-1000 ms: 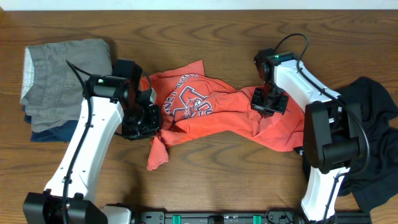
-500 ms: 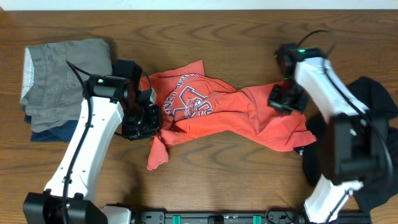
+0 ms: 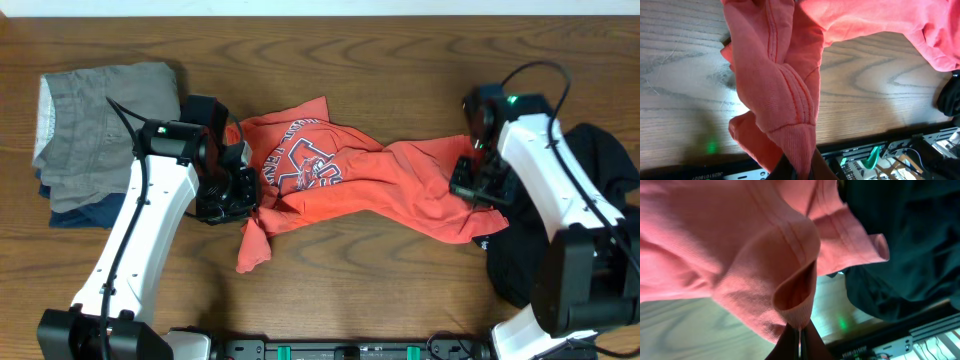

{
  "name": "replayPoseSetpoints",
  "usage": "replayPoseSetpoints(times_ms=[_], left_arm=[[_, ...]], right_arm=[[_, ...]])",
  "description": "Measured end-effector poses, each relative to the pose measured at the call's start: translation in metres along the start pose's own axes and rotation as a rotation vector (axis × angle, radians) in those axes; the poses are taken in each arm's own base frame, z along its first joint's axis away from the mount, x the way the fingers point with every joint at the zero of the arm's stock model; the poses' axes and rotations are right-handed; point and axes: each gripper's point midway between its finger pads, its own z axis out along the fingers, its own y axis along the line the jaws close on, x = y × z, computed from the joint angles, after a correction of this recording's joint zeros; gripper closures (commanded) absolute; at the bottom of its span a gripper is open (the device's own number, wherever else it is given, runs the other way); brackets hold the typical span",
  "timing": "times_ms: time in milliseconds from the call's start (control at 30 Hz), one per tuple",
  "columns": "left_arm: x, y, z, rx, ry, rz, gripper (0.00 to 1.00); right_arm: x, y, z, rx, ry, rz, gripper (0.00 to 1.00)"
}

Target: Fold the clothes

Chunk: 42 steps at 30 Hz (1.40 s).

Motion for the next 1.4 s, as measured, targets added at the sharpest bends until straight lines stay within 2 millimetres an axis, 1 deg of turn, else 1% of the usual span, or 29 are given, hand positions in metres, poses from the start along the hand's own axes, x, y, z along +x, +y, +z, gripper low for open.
replayPoseSetpoints(times_ms=[67,100,167,200,333,400,500,600,767,900,1033,1200,1400], left_arm=[[0.000,0.000,0.000,0.000,0.000,-0.001,0.94],[0.000,0.000,0.000,0.000,0.000,0.000,0.94],[0.000,0.000,0.000,0.000,0.000,0.000,0.94],[0.000,0.000,0.000,0.000,0.000,0.000,0.94],[0.000,0.000,0.000,0.000,-0.001,0.000,0.94],[0.000,0.000,0.000,0.000,-0.001,0.000,0.94],[0.000,0.000,0.000,0.000,-0.001,0.000,0.94],[0.000,0.000,0.000,0.000,-0.001,0.000,0.94],[0.000,0.000,0.000,0.000,-0.001,0.000,0.94],[0.000,0.000,0.000,0.000,-0.001,0.000,0.94],[0.000,0.000,0.000,0.000,-0.001,0.000,0.94],[0.000,0.000,0.000,0.000,-0.001,0.000,0.94],[0.000,0.000,0.000,0.000,-0.001,0.000,0.94]], right_arm=[[0.004,-0.002,0.020,0.016,0.018,0.000,0.98],[0.006,-0.003,0.027,0.020,0.024,0.000,0.98],[0.004,-0.001,0.041,0.011,0.007,0.002,0.97],[0.003,0.000,0.045,0.008,0.002,0.002,0.97],[-0.011,0.010,0.060,-0.036,-0.067,0.007,0.95],[-0.015,0.013,0.063,-0.048,-0.087,0.009,0.88],[-0.016,0.014,0.069,-0.056,-0.098,0.010,0.86],[-0.013,0.012,0.073,-0.050,-0.088,0.010,0.83],[-0.013,0.012,0.074,-0.051,-0.090,0.009,0.83],[-0.022,0.018,0.072,-0.074,-0.126,0.013,0.80],[-0.030,0.023,0.071,-0.095,-0.159,0.014,0.79],[-0.031,0.023,0.071,-0.098,-0.162,0.015,0.80],[-0.034,0.025,0.070,-0.106,-0.175,0.014,0.88]])
